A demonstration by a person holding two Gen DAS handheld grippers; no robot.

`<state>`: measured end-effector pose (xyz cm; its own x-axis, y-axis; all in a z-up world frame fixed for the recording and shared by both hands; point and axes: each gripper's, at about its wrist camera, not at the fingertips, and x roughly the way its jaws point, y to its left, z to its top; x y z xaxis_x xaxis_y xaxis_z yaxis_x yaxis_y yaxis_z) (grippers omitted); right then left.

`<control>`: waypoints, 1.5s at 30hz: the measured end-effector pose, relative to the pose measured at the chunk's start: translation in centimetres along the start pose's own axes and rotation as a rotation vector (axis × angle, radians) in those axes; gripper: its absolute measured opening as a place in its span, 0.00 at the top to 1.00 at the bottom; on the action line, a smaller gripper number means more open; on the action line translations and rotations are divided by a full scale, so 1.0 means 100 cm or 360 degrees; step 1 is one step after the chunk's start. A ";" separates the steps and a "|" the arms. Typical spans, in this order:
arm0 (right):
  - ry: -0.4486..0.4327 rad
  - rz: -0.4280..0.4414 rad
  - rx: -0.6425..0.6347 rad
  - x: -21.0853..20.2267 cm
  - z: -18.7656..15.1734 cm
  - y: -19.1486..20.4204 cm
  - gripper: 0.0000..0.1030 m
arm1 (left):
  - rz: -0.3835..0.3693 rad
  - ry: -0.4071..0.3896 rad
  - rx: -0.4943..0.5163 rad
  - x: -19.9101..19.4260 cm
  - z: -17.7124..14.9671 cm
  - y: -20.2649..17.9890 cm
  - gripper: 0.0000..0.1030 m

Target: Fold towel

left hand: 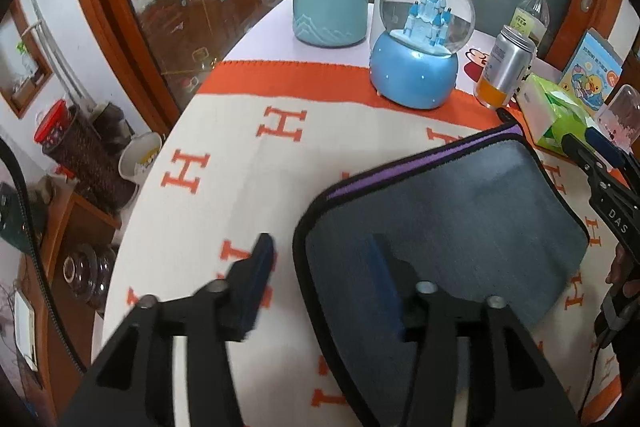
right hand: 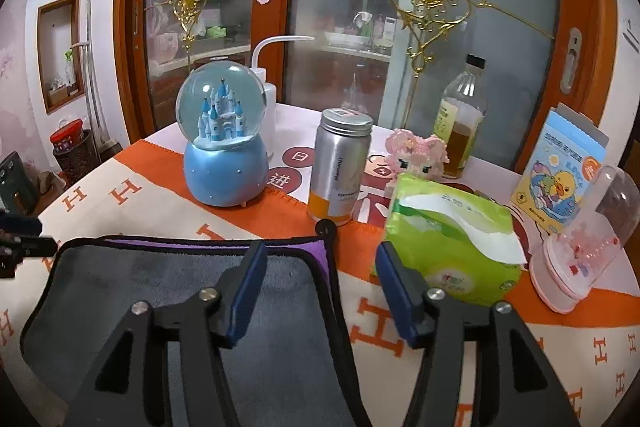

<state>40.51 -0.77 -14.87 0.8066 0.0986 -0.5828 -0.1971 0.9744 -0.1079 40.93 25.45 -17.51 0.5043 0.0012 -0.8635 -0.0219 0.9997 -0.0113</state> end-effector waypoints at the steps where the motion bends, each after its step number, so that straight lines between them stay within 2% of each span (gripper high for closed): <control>1: 0.0006 0.0005 0.0011 -0.003 -0.001 -0.002 0.40 | 0.0001 -0.0001 -0.0005 -0.003 -0.003 -0.001 0.49; 5: 0.0018 0.0002 0.0027 -0.021 -0.006 -0.009 0.36 | 0.0007 -0.0003 -0.0003 -0.018 -0.016 -0.008 0.38; 7: 0.0013 -0.0011 0.0038 -0.033 -0.009 -0.014 0.32 | 0.0000 -0.0010 -0.0006 -0.027 -0.023 -0.013 0.37; 15: -0.0003 -0.0041 0.0081 -0.084 -0.025 -0.034 0.27 | -0.0032 -0.0047 -0.0002 -0.069 -0.044 -0.035 0.27; 21: 0.0013 -0.0039 0.0109 -0.124 -0.043 -0.046 0.24 | -0.0040 -0.0094 0.0026 -0.103 -0.058 -0.056 0.26; 31: 0.0095 -0.0032 0.0246 -0.194 -0.102 -0.070 0.19 | -0.0036 -0.0168 0.0048 -0.150 -0.098 -0.097 0.26; 34: 0.0121 -0.0038 0.0267 -0.215 -0.120 -0.077 0.15 | -0.0041 -0.0177 0.0070 -0.162 -0.116 -0.112 0.26; 40: 0.0187 -0.0056 0.0302 -0.260 -0.160 -0.089 0.12 | -0.0085 -0.0165 0.0106 -0.185 -0.157 -0.140 0.25; 45: 0.0255 -0.0084 0.0345 -0.291 -0.188 -0.099 0.10 | -0.0128 -0.0155 0.0115 -0.204 -0.188 -0.156 0.19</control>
<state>8.44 -17.06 -12.00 0.7109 0.0305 -0.7027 -0.0195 0.9995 0.0236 14.74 9.41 -9.21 0.5834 -0.0802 -0.8082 0.0826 0.9958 -0.0392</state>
